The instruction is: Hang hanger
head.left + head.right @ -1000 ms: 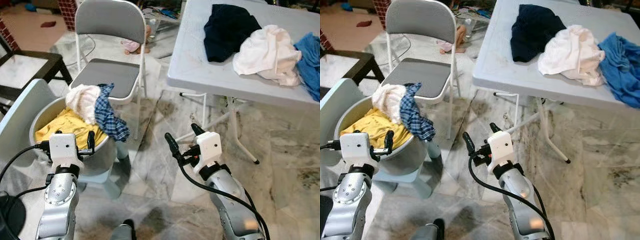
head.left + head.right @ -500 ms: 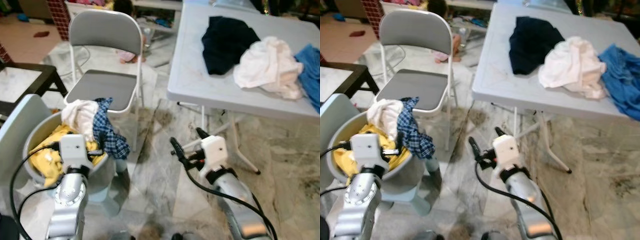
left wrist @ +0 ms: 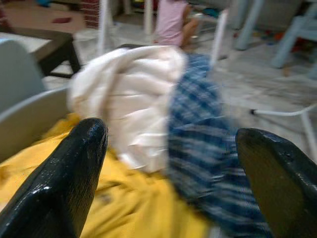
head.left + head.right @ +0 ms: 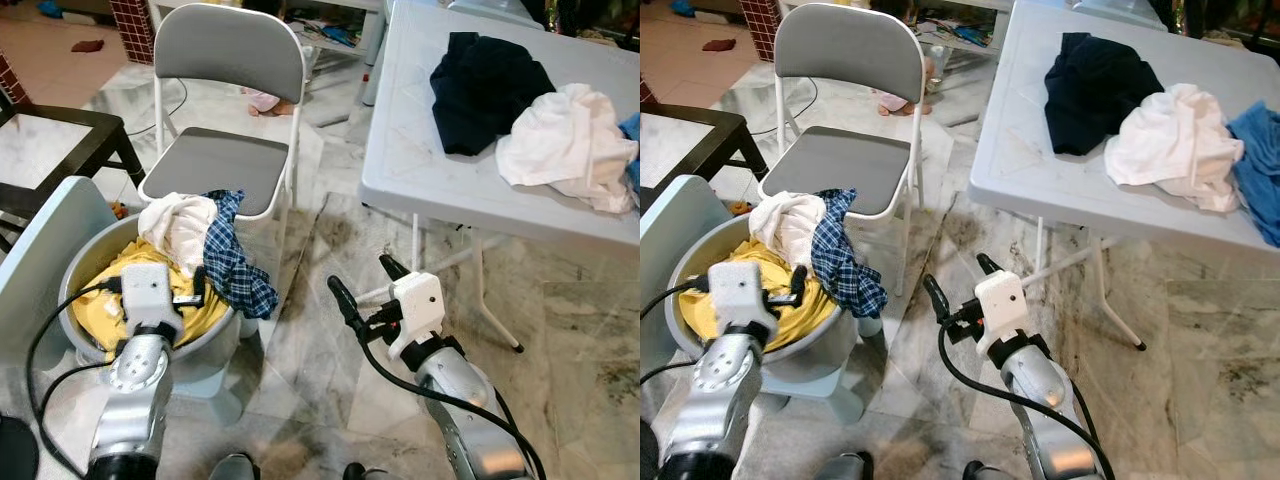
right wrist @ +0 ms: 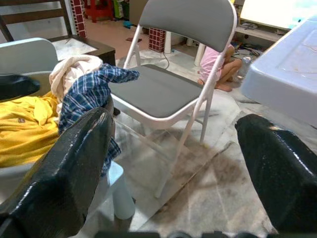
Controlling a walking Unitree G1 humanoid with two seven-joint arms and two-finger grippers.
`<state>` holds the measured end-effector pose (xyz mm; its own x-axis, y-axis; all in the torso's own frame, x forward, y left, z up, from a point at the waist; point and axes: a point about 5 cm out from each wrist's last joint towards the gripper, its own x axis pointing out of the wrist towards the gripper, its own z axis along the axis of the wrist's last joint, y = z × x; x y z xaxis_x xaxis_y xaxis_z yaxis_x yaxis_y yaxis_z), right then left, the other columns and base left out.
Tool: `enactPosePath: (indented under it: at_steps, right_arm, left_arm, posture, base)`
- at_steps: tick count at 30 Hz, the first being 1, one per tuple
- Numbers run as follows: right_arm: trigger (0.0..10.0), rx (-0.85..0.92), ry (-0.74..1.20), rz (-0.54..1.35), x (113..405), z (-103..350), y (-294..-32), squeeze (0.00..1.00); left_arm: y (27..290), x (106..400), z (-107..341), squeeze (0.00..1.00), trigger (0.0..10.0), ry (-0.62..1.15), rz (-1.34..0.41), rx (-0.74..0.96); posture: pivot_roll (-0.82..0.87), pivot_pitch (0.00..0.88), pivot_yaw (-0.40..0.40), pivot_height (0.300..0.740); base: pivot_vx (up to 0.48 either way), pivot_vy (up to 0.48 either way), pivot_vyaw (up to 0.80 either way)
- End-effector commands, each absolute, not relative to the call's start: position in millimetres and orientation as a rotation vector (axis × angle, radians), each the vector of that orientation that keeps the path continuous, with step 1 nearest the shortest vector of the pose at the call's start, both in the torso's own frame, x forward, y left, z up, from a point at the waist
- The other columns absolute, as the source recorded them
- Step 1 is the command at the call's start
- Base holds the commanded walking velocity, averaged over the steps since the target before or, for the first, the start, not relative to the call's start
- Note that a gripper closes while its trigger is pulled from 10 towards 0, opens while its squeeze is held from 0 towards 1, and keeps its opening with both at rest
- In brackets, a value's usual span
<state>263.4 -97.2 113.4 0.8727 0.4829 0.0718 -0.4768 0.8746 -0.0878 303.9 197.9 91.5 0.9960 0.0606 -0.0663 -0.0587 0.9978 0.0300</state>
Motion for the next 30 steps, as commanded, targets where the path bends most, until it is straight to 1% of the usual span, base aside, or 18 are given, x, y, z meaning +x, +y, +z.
enactPosePath:
  at_steps: [1, 6, 8, 10, 14, 15, 16, 17, 18, 25, 30]
  right_arm:
    - [10.0, -0.087, -0.093, 0.508, 259.3, 115.9, -98.9, 0.00]
    - [10.0, -0.111, -0.078, 0.506, 248.8, 116.0, -102.7, 0.00]
    - [10.0, -0.119, -0.073, 0.500, 245.4, 116.6, -104.7, 0.00]
    - [10.0, -0.124, -0.064, 0.488, 239.9, 117.4, -108.2, 0.00]
    - [10.0, -0.129, -0.058, 0.481, 234.9, 118.3, -110.2, 0.00]
    - [10.0, -0.132, -0.052, 0.476, 232.2, 118.9, -111.4, 0.00]
    - [10.0, -0.132, -0.052, 0.476, 232.2, 118.9, -111.4, 0.00]
    - [10.0, -0.136, -0.047, 0.472, 230.2, 119.6, -112.1, 0.00]
    - [10.0, -0.142, -0.043, 0.469, 229.2, 119.9, -112.8, 0.00]
    - [10.0, -0.146, -0.036, 0.454, 227.7, 121.6, -114.0, 0.00]
    - [10.0, -0.148, -0.034, 0.453, 231.3, 121.9, -112.3, 0.00]
  left_arm:
    - [187.0, 304.3, 80.3, 0.00, 10.0, 0.111, 0.001, 0.017]
    - [168.1, 313.1, 64.8, 0.00, 10.0, 0.178, -0.063, 0.007]
    - [166.2, 317.8, 62.3, 0.00, 10.0, 0.199, -0.050, 0.008]
    - [165.5, 328.8, 63.9, 0.00, 10.0, 0.219, -0.021, -0.009]
    - [165.0, 337.2, 66.8, 0.00, 10.0, 0.225, -0.022, 0.006]
    - [166.5, 343.3, 69.7, 0.00, 9.7, 0.230, -0.009, 0.023]
    - [166.5, 343.3, 69.7, 0.00, 9.7, 0.230, -0.009, 0.023]
    - [168.2, 347.0, 70.2, 0.00, 5.6, 0.245, 0.001, 0.034]
    - [169.6, 348.4, 69.6, 0.00, 0.0, 0.258, 0.011, 0.035]
    - [177.5, 349.2, 64.2, 0.00, 0.0, 0.307, 0.077, -0.021]
    - [184.9, 349.6, 65.2, 0.00, 0.0, 0.295, 0.118, 0.004]
  posture:
    - [0.14, 0.250, -0.093, 0.740]
    - [0.07, 0.290, -0.099, 0.740]
    - [0.05, 0.301, -0.100, 0.740]
    - [0.03, 0.310, -0.102, 0.740]
    - [-0.01, 0.326, -0.102, 0.740]
    - [-0.02, 0.331, -0.100, 0.740]
    - [-0.02, 0.331, -0.100, 0.740]
    - [-0.03, 0.333, -0.100, 0.740]
    - [-0.03, 0.333, -0.100, 0.740]
    - [-0.04, 0.338, -0.094, 0.740]
    - [-0.02, 0.329, -0.089, 0.740]
  base:
    - [0.000, 0.000, 0.00]
    - [0.000, 0.000, 0.00]
    - [0.000, 0.000, 0.00]
    - [0.000, 0.000, 0.00]
    - [0.000, 0.000, 0.00]
    - [0.000, 0.000, 0.00]
    - [0.000, 0.000, 0.00]
    - [0.000, 0.000, 0.00]
    - [0.000, 0.000, 0.00]
    - [0.000, 0.000, 0.00]
    - [0.000, 0.000, 0.00]
